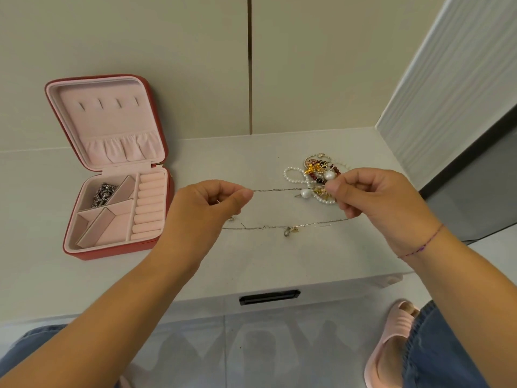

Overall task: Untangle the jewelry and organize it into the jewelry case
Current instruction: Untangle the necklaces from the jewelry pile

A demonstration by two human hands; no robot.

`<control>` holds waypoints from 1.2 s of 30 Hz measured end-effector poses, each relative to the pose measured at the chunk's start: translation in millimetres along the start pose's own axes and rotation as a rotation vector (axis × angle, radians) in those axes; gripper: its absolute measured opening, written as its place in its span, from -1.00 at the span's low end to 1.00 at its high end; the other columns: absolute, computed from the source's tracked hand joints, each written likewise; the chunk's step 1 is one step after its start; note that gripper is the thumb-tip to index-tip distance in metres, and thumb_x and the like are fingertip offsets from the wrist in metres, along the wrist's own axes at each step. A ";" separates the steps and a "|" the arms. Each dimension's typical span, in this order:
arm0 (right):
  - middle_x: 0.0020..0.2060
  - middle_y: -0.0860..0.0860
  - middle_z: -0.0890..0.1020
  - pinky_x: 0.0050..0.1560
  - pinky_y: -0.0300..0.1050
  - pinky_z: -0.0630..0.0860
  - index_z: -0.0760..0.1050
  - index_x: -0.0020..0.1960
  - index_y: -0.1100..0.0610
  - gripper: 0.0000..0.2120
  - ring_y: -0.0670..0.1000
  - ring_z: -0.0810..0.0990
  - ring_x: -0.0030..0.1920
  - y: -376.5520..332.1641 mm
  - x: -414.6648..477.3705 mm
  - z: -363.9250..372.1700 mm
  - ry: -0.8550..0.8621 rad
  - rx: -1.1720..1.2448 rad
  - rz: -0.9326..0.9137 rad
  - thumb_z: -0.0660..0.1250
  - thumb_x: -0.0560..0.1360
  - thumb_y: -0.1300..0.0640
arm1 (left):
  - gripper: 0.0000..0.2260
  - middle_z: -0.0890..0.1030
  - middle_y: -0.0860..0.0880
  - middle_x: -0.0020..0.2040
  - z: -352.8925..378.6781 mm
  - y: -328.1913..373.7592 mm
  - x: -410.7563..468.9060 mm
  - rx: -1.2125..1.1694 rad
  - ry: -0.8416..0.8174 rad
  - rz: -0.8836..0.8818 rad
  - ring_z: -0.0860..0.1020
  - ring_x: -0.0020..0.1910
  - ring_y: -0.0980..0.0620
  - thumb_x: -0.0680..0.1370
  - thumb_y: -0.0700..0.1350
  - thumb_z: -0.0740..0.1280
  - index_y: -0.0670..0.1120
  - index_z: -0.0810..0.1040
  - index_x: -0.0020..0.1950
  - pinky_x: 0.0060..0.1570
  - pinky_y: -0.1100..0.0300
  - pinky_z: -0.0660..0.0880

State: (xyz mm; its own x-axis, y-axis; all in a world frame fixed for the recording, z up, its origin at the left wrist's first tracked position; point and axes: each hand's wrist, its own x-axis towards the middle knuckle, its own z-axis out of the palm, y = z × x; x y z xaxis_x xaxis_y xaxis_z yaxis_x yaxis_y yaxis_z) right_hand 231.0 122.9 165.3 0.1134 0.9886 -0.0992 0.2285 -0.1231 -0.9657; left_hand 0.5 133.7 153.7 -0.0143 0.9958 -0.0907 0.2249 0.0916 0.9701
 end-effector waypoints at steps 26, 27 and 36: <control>-0.16 -0.05 0.66 -0.11 -0.25 0.47 0.64 -0.07 0.05 -0.91 -0.15 0.57 -0.14 13.8 -6.7 21.2 -0.196 0.025 0.171 0.37 0.47 0.12 | -0.62 0.65 -0.14 0.12 7.9 8.7 -8.7 -0.520 -0.584 -0.362 0.61 -0.24 0.05 0.47 -0.04 0.24 -0.18 0.55 0.22 -0.21 0.25 0.57; -0.17 -0.04 0.67 -0.10 -0.22 0.48 0.65 -0.07 0.05 -0.90 -0.13 0.59 -0.12 13.6 -8.5 24.1 -0.251 0.050 0.181 0.35 0.48 0.14 | -0.62 0.65 -0.14 0.13 8.9 7.5 -9.3 -0.519 -0.584 -0.356 0.62 -0.22 0.04 0.48 -0.04 0.24 -0.18 0.55 0.22 -0.19 0.24 0.57; -0.06 -0.01 0.70 0.19 -0.15 0.44 0.63 0.02 0.11 -0.81 -0.10 0.62 0.04 12.2 -16.8 34.5 -0.477 0.182 0.207 0.38 0.42 0.21 | -0.61 0.65 -0.14 0.12 11.8 6.8 -9.2 -0.533 -0.553 -0.323 0.62 -0.20 0.05 0.46 -0.04 0.23 -0.17 0.56 0.22 -0.18 0.24 0.58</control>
State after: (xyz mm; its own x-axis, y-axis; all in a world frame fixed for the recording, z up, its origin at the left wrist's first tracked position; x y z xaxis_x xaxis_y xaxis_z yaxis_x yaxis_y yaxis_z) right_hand 198.5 107.8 146.9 -0.3224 0.8803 -0.3481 0.0721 -0.3439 -0.9363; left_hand 13.6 125.1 158.5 0.5131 0.7857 -0.3456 -0.2018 0.5018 0.8411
